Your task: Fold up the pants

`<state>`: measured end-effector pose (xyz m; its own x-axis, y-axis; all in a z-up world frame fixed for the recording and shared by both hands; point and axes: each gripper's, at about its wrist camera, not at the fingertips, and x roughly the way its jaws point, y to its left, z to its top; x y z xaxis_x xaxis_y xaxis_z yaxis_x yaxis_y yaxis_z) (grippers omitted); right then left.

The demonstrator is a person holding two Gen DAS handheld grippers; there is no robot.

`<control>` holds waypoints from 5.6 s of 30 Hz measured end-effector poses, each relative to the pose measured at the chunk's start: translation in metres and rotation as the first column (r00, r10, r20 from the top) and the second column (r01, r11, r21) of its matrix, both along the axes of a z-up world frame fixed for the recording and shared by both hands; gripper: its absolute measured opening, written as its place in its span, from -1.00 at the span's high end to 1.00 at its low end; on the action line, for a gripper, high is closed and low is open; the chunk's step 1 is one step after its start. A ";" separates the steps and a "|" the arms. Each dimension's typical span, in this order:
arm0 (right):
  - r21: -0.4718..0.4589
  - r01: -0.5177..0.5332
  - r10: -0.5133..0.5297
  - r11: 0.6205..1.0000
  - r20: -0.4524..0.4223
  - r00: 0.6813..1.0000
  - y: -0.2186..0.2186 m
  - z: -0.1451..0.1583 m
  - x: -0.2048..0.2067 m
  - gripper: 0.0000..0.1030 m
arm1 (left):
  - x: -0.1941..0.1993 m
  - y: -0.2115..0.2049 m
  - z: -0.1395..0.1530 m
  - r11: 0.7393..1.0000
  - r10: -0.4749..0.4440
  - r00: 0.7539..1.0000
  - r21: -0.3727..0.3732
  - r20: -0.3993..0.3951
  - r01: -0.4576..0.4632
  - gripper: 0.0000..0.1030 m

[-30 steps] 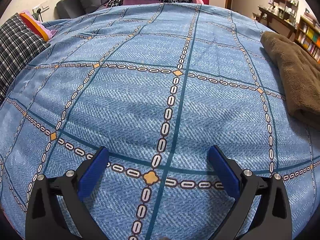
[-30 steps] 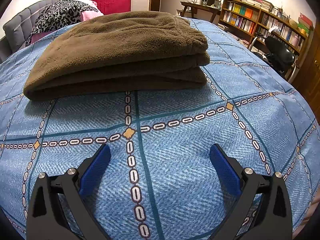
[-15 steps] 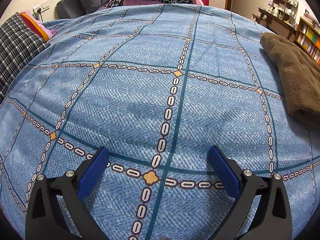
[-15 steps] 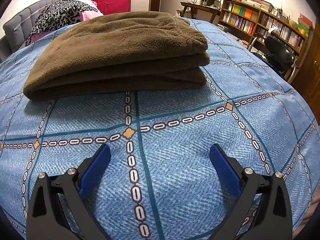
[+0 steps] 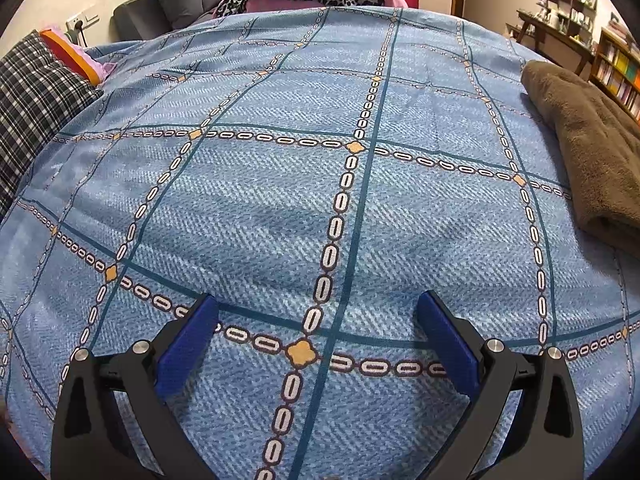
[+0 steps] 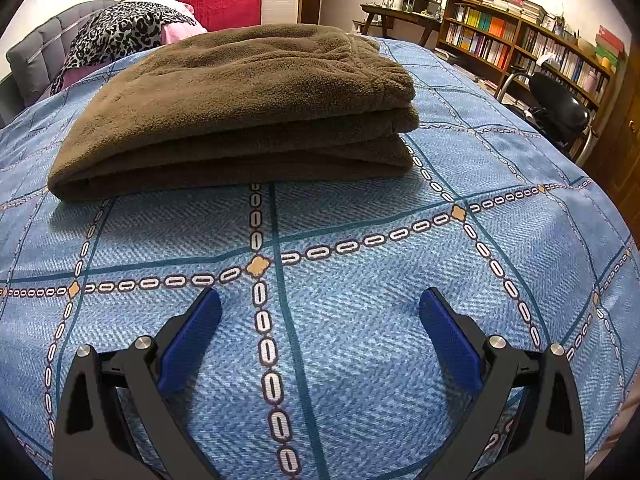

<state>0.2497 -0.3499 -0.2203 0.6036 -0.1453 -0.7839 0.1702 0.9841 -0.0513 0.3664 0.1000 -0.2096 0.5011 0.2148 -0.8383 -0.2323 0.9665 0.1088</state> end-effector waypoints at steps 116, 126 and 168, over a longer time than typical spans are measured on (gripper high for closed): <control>0.017 -0.032 0.024 0.999 0.345 0.938 -0.007 0.164 -0.005 -0.94 | 0.010 -0.222 0.163 0.886 -0.461 0.844 0.094 0.273 0.454 -0.90; 0.018 -0.031 0.023 0.999 0.345 0.938 -0.006 0.165 -0.006 -0.94 | 0.008 -0.222 0.161 0.887 -0.460 0.845 0.093 0.271 0.453 -0.90; 0.020 -0.032 0.023 0.999 0.347 0.938 -0.004 0.168 -0.015 -0.95 | -0.001 -0.224 0.168 0.896 -0.444 0.855 0.108 0.268 0.431 -0.90</control>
